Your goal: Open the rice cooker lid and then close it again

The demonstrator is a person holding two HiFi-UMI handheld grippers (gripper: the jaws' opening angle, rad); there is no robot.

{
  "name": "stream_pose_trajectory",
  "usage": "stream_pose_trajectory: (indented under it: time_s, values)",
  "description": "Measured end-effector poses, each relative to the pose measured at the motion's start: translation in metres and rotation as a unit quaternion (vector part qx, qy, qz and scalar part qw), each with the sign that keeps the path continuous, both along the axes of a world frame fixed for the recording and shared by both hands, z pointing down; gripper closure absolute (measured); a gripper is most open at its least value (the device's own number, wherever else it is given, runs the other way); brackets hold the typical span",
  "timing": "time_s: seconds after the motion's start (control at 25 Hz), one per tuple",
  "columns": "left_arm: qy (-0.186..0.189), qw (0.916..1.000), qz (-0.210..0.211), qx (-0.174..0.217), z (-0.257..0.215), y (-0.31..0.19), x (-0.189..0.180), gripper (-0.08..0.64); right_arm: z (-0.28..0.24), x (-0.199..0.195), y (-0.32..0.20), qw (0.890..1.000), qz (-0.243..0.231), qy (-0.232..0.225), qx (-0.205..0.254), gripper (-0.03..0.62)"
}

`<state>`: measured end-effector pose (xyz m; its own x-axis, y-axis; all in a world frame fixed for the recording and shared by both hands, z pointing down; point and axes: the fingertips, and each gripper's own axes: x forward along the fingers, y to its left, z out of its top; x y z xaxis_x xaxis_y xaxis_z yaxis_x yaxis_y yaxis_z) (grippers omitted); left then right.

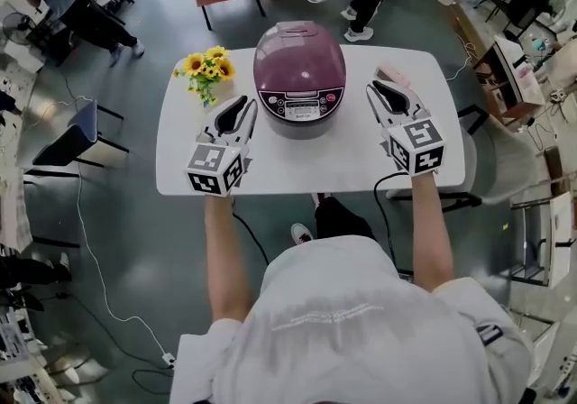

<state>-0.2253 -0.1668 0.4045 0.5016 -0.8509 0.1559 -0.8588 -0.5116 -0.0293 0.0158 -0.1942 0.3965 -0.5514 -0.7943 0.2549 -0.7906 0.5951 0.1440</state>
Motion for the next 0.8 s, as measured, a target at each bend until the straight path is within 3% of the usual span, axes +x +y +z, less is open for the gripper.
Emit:
stream_pose_trajectory:
  time_s: [0.24,0.4,0.8]
  values:
    - [-0.005,0.9995,-0.026,0.016,-0.02,0.016,-0.007,0.545,-0.019,0.0,0.021,1.0,-0.007,-0.003,0.022,0.549]
    - [-0.006,0.9991,-0.036,0.022,-0.033,0.025,-0.006,0.545,-0.034,-0.003,0.035,0.999,-0.012,-0.008,0.034,0.56]
    - [-0.05,0.9968,-0.031,0.054,-0.062,0.038,0.008,0.545,-0.06,-0.014,0.046,0.997,-0.027,0.001,0.067,0.566]
